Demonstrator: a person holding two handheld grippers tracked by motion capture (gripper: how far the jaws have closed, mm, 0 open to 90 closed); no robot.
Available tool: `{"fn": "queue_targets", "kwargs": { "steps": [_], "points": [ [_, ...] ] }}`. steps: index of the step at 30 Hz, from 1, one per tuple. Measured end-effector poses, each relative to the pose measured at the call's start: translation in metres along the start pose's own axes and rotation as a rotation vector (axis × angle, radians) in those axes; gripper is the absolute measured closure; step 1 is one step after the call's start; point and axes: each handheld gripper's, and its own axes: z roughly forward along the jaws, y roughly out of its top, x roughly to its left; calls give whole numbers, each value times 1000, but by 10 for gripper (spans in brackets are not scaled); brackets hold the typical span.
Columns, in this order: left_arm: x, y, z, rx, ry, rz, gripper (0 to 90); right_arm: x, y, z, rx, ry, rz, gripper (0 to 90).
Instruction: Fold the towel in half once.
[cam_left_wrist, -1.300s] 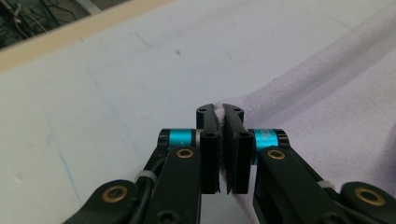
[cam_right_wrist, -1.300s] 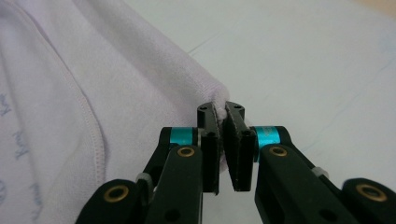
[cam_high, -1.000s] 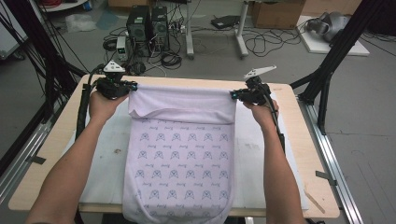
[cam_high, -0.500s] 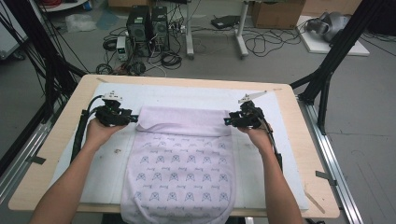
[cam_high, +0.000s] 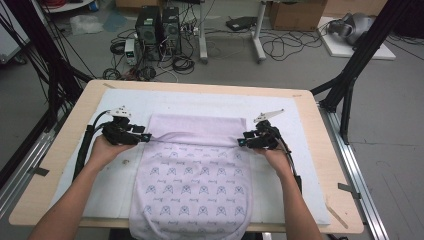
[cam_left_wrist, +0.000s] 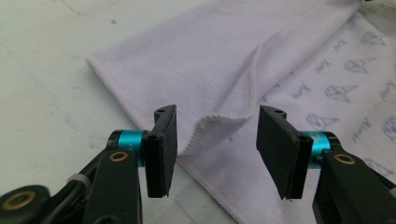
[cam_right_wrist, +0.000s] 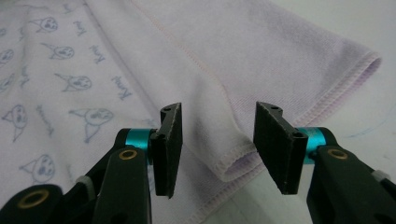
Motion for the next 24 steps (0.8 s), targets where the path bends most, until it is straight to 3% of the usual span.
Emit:
{"fn": "queue_targets", "kwargs": {
  "steps": [3,6,7,8,10,12,18,20,24],
  "points": [
    [-2,0,5,13,12,16,477,3,-4,2,-3,-3,-1,576],
    [-3,-2,15,57,35,47,629,4,-9,4,17,4,-21,704],
    [-3,-2,15,57,35,47,737,4,-9,4,17,4,-21,704],
    [-3,-3,17,71,40,60,737,5,-10,4,17,9,-21,754],
    [-5,-4,18,87,60,87,890,7,-10,2,13,31,-34,843],
    [-6,-6,15,75,66,95,896,10,-9,-1,10,39,-44,853],
    [-7,-11,-1,18,72,86,892,20,-4,-16,-33,48,-83,854],
    [-8,-7,-2,-4,78,70,733,22,-3,-17,-32,41,-94,853],
    [-8,2,4,19,94,68,500,18,-4,-13,-17,34,-79,850]
  ]
}}
